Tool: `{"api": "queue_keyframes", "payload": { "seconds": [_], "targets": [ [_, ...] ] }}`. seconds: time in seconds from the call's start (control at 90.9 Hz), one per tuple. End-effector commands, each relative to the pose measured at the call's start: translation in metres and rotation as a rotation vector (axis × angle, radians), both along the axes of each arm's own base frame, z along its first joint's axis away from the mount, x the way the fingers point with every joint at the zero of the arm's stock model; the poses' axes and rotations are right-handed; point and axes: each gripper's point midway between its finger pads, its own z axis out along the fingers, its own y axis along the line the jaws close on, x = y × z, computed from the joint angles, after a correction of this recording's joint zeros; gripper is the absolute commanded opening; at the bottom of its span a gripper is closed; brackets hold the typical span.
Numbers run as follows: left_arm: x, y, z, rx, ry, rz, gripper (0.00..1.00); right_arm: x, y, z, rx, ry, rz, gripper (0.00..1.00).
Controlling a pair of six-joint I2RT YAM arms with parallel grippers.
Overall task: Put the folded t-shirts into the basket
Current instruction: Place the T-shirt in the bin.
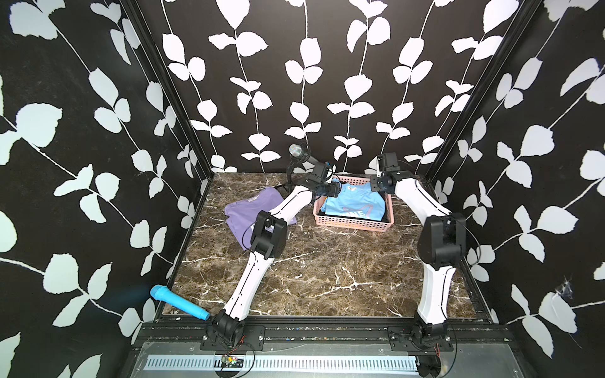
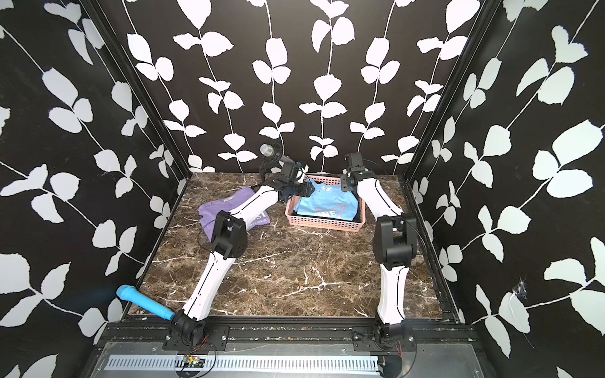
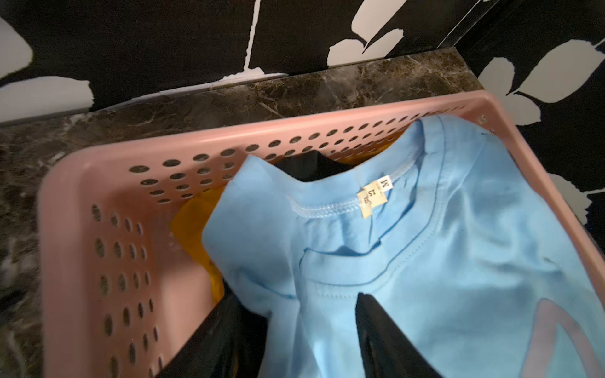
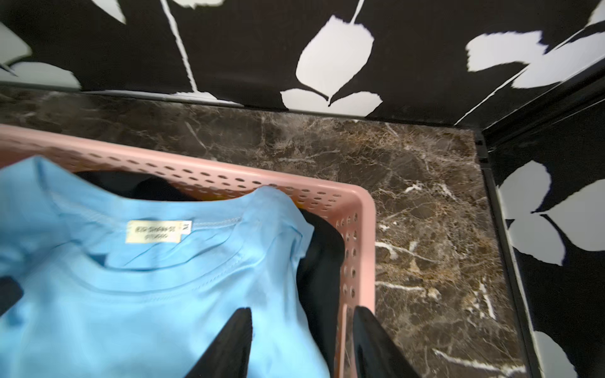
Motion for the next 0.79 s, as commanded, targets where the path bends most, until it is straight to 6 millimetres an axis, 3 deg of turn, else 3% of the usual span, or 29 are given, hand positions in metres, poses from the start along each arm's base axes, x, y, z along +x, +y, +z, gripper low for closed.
{"api": "queue_keyframes", "payload": {
  "seconds": [0.0, 0.165, 0.352, 0.561, 0.66, 0.682, 0.781],
  "targets": [
    [-0.017, 0.002, 0.064, -0.016, -0.087, -0.033, 0.61, -0.006, 0.015, 0.022, 0.069, -0.06, 0.053, 0.49],
    [-0.039, -0.007, 0.059, 0.063, -0.105, -0.091, 0.6, -0.012, 0.034, 0.0, 0.161, -0.009, 0.108, 0.41],
    [-0.046, -0.014, 0.036, 0.104, -0.076, -0.126, 0.58, -0.009, 0.038, -0.031, 0.167, 0.055, 0.104, 0.35],
    [-0.027, -0.02, 0.003, 0.169, -0.084, -0.131, 0.57, -0.002, 0.024, -0.071, 0.138, 0.136, 0.051, 0.34],
    [-0.012, -0.022, -0.002, 0.186, -0.11, -0.1, 0.57, -0.002, 0.015, -0.09, 0.128, 0.179, 0.021, 0.34],
    [-0.009, -0.021, -0.014, 0.198, -0.101, -0.093, 0.57, -0.003, 0.013, -0.097, 0.124, 0.194, 0.016, 0.34],
    [0.001, -0.015, -0.029, 0.214, -0.094, -0.044, 0.58, -0.006, 0.007, -0.112, 0.115, 0.238, 0.005, 0.35]
  ]
}}
